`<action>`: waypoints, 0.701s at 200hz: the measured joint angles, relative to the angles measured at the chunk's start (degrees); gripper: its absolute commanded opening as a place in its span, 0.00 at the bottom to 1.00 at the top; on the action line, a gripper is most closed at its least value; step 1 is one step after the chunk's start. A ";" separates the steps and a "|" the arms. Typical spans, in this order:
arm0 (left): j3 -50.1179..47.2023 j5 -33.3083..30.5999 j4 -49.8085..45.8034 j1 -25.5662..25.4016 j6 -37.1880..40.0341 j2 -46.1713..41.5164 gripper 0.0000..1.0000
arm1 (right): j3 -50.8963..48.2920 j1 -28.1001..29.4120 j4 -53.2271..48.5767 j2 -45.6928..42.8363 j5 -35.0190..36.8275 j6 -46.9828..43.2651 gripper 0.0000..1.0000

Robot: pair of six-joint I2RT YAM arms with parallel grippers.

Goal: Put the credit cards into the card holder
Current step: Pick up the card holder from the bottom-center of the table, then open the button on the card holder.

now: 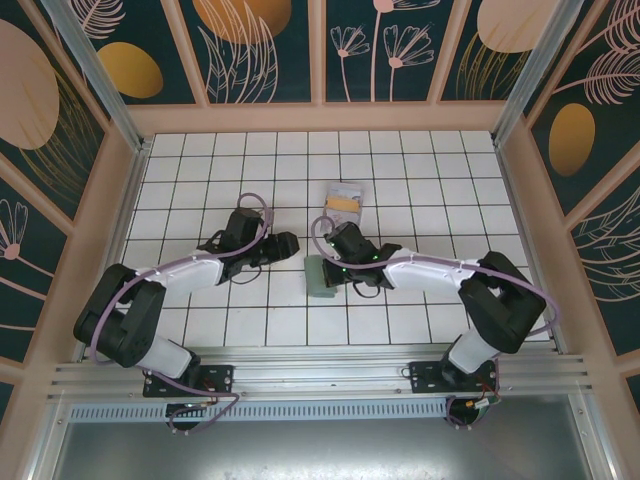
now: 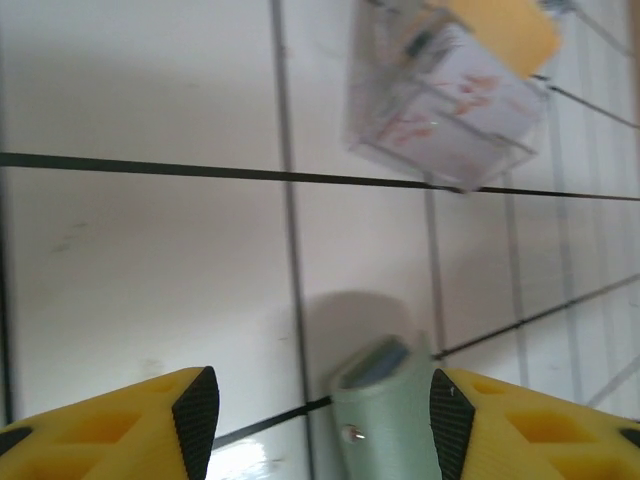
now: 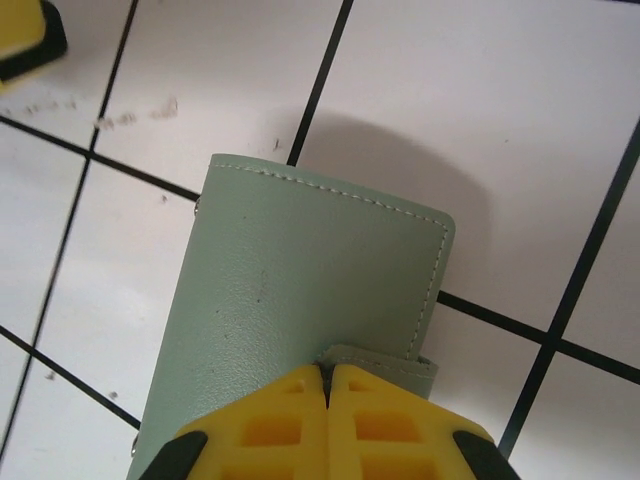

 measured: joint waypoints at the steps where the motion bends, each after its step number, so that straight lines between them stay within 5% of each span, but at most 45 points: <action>1: -0.04 0.15 0.22 0.00 -0.09 0.02 0.60 | -0.04 -0.04 0.07 -0.07 0.00 0.09 0.00; 45: -1.62 8.79 10.49 0.00 -6.29 4.63 0.59 | -3.39 -1.84 4.39 -4.33 -0.17 3.91 0.00; 97: -1.68 12.00 15.34 -1.66 -8.92 7.54 0.59 | -3.54 -2.14 8.20 -4.79 0.28 5.88 0.00; 140: -1.49 13.20 17.25 -2.97 -10.62 9.64 0.40 | -3.54 -2.62 9.86 -4.68 1.38 6.34 0.00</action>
